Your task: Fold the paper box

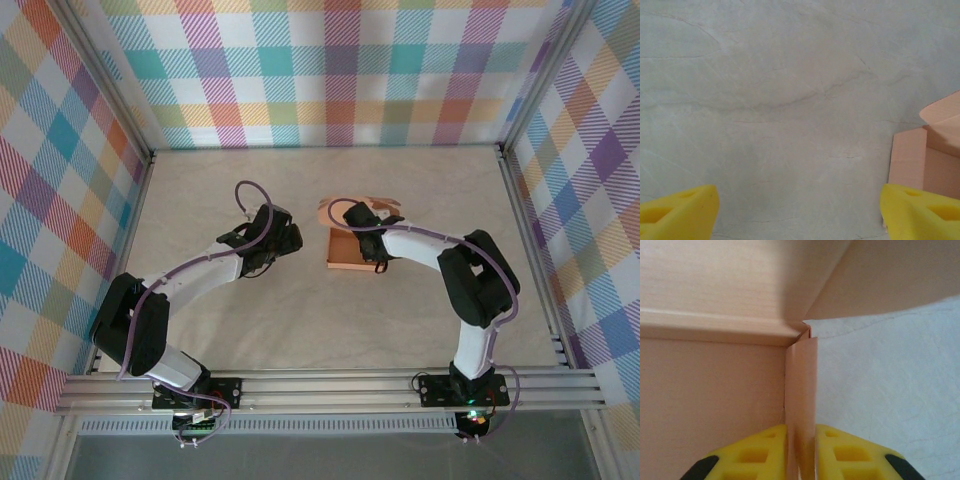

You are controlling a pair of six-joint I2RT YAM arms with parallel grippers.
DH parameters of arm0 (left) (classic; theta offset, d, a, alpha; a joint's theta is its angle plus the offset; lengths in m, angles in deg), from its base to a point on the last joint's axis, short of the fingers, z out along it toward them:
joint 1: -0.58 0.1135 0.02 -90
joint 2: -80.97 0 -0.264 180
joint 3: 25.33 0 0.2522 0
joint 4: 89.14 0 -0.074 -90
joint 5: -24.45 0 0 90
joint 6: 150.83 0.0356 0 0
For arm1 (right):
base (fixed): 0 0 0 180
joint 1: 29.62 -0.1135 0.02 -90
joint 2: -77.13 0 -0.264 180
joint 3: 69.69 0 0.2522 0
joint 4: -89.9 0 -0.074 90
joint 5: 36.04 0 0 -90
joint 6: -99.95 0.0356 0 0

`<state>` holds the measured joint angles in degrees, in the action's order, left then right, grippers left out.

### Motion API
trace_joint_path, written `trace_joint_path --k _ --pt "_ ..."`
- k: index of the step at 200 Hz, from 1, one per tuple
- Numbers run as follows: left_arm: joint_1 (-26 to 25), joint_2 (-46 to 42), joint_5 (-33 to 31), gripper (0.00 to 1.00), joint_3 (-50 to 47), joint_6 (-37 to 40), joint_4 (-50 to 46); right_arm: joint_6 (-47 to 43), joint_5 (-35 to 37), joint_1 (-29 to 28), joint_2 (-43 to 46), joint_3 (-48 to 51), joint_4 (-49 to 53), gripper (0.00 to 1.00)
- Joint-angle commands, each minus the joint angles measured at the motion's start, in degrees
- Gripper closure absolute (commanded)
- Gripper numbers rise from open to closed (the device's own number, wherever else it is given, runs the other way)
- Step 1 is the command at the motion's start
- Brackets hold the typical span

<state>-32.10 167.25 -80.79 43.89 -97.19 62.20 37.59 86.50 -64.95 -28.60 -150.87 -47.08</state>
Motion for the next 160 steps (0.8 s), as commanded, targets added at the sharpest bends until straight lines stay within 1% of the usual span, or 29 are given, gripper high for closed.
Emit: trace_joint_path --k 1,33,58,79,89,93,103,114,135,160 --pt "0.50 -0.39 1.07 0.16 -0.45 0.96 1.54 0.41 0.88 0.18 3.49 1.64 -0.92 0.77" --pt "0.50 -0.16 1.35 0.16 -0.43 1.35 1.79 0.14 -0.33 0.13 4.95 2.55 -2.34 0.72" --pt "0.52 -0.06 1.81 0.15 -0.44 1.53 2.28 0.14 -1.18 0.23 6.07 3.50 -3.32 0.62" --pt "0.47 -0.40 2.84 0.14 -0.98 2.35 3.85 -0.21 -2.78 0.50 7.58 4.61 -4.88 0.56" --pt "0.47 -0.71 3.44 0.11 -1.34 3.19 5.00 -0.50 -4.06 0.75 8.51 5.13 -5.91 0.52" --pt "0.52 -0.75 3.50 0.07 -1.47 3.53 5.36 -0.85 -4.65 0.83 8.95 5.46 -6.44 0.51" --pt "0.56 -1.16 4.57 0.00 -2.00 5.55 7.11 -2.13 -5.91 0.93 10.38 6.44 -8.29 0.46" --pt "0.98 -1.78 7.14 0.00 -2.86 9.12 9.78 -4.03 -7.15 1.10 12.28 7.72 -10.40 0.41" --pt "2.39 -3.22 9.87 0.00 -3.87 13.85 13.62 -9.26 -11.70 2.10 16.76 10.28 -13.97 0.31" --pt "4.33 -4.41 11.38 0.00 -3.55 19.66 15.42 -16.47 -24.08 5.75 21.50 12.08 -15.59 0.27"
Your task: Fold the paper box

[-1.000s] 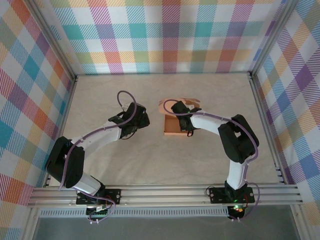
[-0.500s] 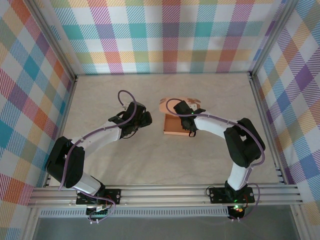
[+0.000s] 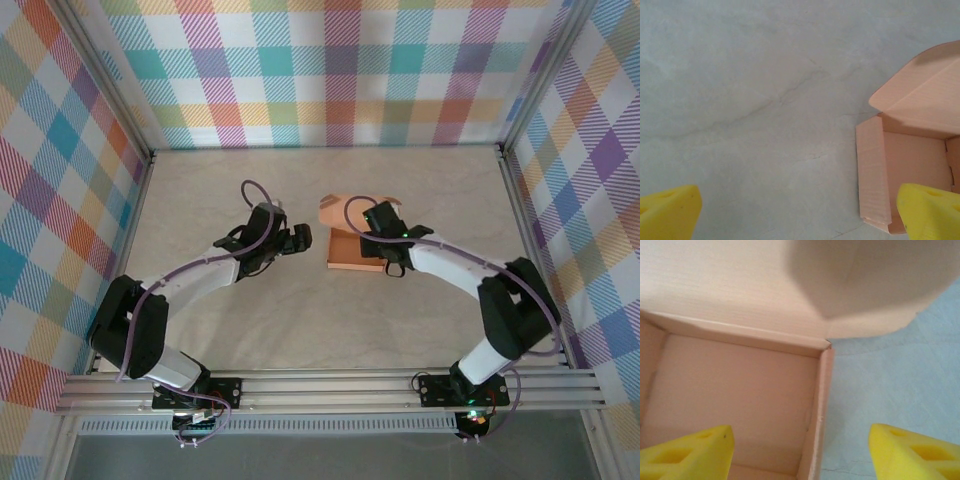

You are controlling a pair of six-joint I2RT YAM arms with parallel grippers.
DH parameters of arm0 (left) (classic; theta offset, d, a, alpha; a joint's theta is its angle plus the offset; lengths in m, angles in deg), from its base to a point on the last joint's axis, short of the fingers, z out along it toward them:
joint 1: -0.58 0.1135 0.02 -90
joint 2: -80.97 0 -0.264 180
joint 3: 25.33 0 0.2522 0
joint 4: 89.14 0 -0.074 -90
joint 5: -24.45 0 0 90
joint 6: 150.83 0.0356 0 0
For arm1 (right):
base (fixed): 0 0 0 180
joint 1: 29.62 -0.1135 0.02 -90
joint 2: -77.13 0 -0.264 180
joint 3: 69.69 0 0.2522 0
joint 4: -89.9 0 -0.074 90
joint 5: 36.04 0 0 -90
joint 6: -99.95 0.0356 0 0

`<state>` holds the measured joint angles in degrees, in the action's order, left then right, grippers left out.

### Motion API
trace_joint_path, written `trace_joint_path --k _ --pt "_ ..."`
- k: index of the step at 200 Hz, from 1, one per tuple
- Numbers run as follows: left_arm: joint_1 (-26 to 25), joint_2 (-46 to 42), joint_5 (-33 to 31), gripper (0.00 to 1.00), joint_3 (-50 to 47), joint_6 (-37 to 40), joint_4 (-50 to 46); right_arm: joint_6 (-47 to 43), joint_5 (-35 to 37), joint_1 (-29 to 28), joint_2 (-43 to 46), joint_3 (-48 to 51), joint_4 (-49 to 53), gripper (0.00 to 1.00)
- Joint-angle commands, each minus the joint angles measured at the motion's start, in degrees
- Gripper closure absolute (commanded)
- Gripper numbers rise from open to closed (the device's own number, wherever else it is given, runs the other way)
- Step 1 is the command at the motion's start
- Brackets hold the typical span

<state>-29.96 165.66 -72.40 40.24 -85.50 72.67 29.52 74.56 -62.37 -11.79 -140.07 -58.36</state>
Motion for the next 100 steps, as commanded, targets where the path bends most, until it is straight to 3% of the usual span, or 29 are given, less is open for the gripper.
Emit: trace_joint_path --k 1,34,56,100 --pt "2.30 -2.84 3.12 0.00 0.16 8.19 4.91 -8.63 -12.59 3.33 4.84 1.27 -4.20 0.27" --pt "3.98 -1.04 8.74 0.00 5.02 16.84 3.24 -17.10 -22.10 8.44 8.14 -0.90 -0.39 0.25" --pt "6.97 1.36 16.03 0.00 8.26 17.89 2.55 -22.42 -33.75 13.66 6.89 -6.44 5.35 0.25" --pt "10.20 4.18 22.98 0.00 14.19 21.46 -1.02 -35.69 -37.49 17.59 0.49 -19.13 16.48 0.24"
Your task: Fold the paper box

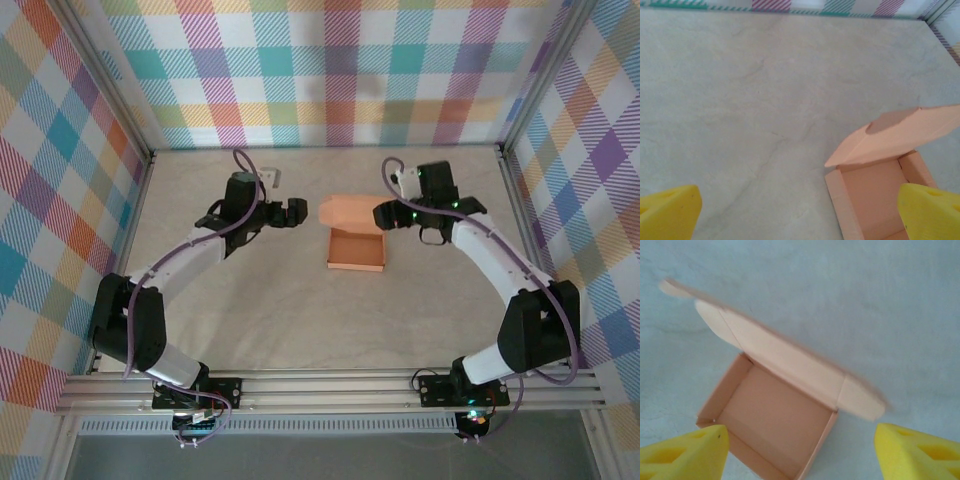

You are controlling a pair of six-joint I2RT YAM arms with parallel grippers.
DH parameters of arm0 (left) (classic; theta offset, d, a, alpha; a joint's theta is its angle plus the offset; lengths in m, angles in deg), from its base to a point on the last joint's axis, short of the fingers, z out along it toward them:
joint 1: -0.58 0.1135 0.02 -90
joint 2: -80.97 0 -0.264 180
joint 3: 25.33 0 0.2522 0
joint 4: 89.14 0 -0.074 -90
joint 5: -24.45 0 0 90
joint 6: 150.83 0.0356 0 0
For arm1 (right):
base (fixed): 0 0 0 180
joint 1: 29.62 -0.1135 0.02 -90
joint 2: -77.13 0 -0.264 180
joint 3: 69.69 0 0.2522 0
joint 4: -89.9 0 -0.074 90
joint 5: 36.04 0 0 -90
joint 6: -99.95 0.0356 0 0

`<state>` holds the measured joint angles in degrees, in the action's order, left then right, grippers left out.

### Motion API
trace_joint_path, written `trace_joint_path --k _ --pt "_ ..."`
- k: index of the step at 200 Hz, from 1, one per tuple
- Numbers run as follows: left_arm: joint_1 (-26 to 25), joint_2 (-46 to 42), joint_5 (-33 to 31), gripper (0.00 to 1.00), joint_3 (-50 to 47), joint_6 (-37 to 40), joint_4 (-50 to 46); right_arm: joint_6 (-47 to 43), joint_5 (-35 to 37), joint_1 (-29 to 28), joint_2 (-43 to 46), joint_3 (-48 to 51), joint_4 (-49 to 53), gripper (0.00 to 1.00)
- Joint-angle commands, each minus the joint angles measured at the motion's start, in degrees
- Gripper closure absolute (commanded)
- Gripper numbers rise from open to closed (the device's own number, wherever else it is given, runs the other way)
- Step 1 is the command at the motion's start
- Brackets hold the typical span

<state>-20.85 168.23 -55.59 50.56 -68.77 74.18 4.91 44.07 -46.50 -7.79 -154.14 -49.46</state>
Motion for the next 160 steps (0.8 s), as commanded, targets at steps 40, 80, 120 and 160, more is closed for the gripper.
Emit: trace_joint_path --k 40,80,120,160 --pt "2.26 3.79 5.38 0.00 7.04 5.36 -7.97 -26.69 -9.33 4.16 -11.86 -15.48 17.26 0.24" --pt "2.27 3.41 5.16 0.00 6.81 4.63 -8.31 -40.37 -14.08 7.22 -19.20 -24.91 29.30 0.29" --pt "2.31 4.64 4.65 0.00 7.92 4.53 -10.00 -45.86 -12.69 7.23 -27.58 -35.57 38.50 0.38" --pt "2.53 5.23 3.73 0.00 8.57 4.61 -10.99 -51.02 -9.34 7.26 -31.62 -40.52 42.26 0.44"
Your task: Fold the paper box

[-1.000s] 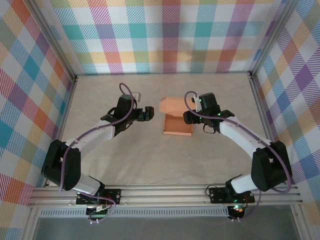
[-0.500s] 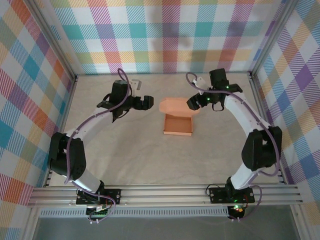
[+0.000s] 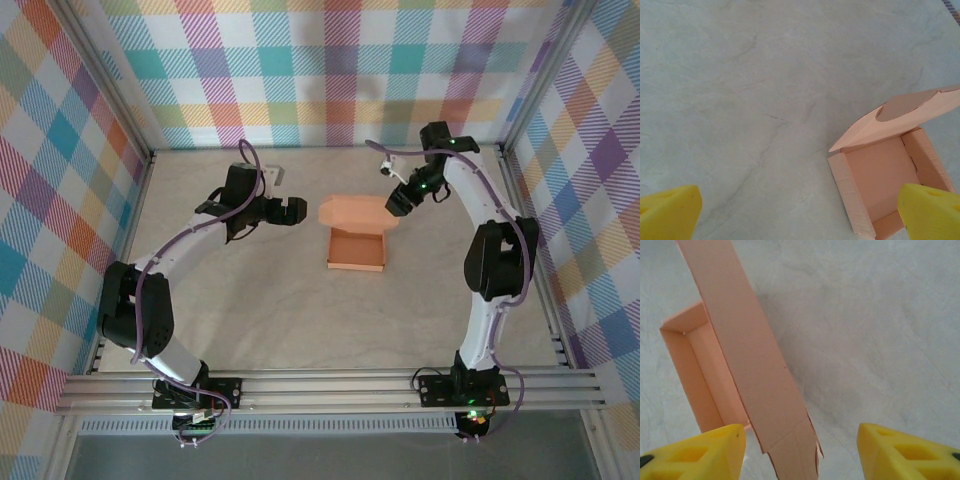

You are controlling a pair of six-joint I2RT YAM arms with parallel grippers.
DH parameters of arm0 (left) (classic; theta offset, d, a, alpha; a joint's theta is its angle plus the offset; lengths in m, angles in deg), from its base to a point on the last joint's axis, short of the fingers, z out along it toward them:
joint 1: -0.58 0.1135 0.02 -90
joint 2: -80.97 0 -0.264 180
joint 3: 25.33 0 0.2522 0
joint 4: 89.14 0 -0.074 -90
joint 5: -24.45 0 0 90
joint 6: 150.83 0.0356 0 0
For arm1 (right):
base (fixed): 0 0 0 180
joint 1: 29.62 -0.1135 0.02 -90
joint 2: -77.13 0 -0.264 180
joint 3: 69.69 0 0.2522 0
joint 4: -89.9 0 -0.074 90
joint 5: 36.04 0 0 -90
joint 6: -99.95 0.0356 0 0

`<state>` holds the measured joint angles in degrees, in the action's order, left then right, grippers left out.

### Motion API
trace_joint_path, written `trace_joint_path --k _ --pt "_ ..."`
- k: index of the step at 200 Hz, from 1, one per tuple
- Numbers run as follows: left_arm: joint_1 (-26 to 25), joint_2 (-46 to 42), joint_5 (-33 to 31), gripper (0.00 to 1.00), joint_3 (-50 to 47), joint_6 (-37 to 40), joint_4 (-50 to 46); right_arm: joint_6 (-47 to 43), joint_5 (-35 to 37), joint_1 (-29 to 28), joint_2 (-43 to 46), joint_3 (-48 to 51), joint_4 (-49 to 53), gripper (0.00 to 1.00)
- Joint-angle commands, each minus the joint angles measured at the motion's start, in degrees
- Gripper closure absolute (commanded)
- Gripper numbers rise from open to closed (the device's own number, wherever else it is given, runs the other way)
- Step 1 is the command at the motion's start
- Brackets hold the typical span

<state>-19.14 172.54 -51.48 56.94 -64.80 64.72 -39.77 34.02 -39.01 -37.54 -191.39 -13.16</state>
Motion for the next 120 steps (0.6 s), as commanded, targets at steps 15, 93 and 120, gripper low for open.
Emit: trace_joint_path --k 15,93,120 --pt "1.05 1.46 -0.18 0.00 2.46 0.42 -1.72 -7.68 0.71 -0.21 -3.27 -5.44 7.94 0.49" --pt "1.44 2.56 0.86 0.00 2.74 -0.14 -1.59 -8.70 1.49 -0.37 -7.20 -7.54 7.67 0.75" --pt "1.53 2.65 0.79 0.00 2.71 -0.13 -1.66 -8.45 1.76 -0.38 -8.07 -8.23 7.69 0.76"
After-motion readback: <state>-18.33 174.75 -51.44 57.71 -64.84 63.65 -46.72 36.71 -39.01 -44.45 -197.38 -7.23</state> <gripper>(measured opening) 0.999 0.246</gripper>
